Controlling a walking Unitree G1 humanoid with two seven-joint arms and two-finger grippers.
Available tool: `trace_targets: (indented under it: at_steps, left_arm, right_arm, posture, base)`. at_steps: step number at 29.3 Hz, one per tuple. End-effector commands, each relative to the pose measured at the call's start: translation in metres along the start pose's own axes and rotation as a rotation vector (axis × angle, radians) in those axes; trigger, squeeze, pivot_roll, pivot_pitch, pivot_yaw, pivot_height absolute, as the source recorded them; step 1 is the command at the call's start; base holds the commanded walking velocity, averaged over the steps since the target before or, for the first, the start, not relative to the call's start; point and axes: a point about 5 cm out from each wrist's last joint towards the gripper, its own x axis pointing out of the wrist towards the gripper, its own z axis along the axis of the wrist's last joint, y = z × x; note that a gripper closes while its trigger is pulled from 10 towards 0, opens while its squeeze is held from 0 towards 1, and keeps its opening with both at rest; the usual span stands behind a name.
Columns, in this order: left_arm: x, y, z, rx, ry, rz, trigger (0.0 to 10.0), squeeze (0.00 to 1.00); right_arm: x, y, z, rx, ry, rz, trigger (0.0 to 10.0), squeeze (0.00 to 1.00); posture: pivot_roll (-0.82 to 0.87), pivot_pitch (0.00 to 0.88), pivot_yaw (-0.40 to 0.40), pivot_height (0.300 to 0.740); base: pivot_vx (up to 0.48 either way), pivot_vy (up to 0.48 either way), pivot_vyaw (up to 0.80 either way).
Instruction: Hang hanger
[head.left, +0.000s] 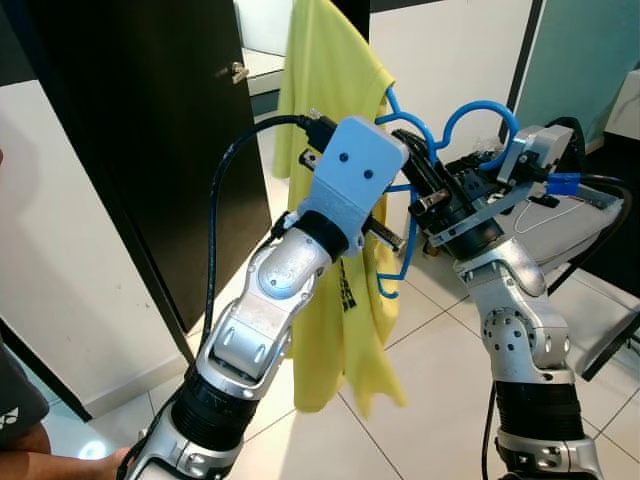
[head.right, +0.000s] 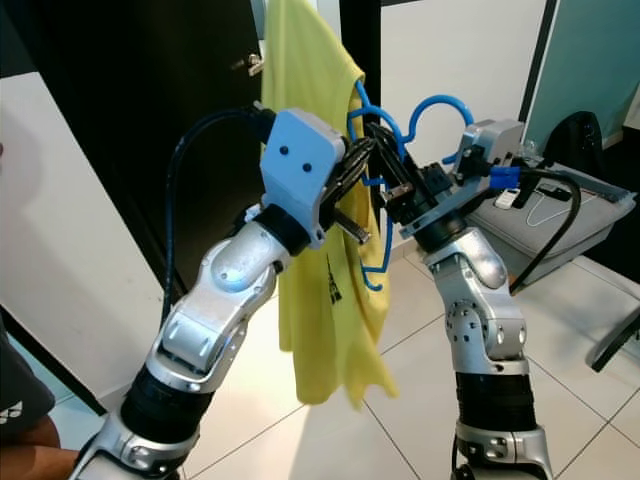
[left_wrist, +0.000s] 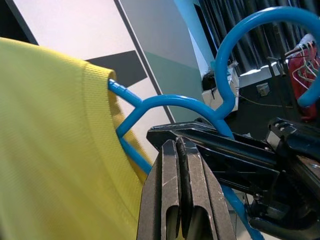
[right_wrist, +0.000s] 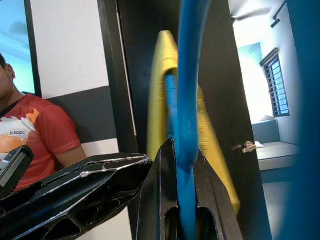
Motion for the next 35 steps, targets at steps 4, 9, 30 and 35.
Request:
trace_targets:
  at_steps: [4,9,30,35]
  left_arm:
    - [-0.005,0.021,-0.005,0.034,0.029,0.095,0.0,0.00]
    - [-0.006,0.036,-0.007,0.078,0.042,0.173,1.9,0.00]
    - [-0.002,0.031,0.005,-0.208,-0.049,0.064,10.0,0.00]
    - [-0.008,0.023,0.006,-0.206,-0.058,-0.048,10.0,0.00]
  right_arm:
    - [0.004,0.008,0.008,0.009,-0.042,0.063,10.0,0.00]
    - [0.002,0.008,0.008,0.008,-0.037,0.076,10.0,0.00]
    - [-0.020,0.010,0.019,0.025,-0.016,0.203,10.0,0.00]
    - [-0.021,0.008,0.021,0.028,-0.018,0.205,10.0,0.00]
  posture:
    - [-0.05,0.000,0.044,0.740]
    - [-0.05,0.000,0.041,0.740]
    - [-0.06,0.000,0.041,0.740]
    - [-0.06,0.000,0.039,0.740]
  base:
    - [0.000,0.000,0.00]
    - [0.000,0.000,0.00]
    - [0.000,0.000,0.00]
    - [0.000,0.000,0.00]
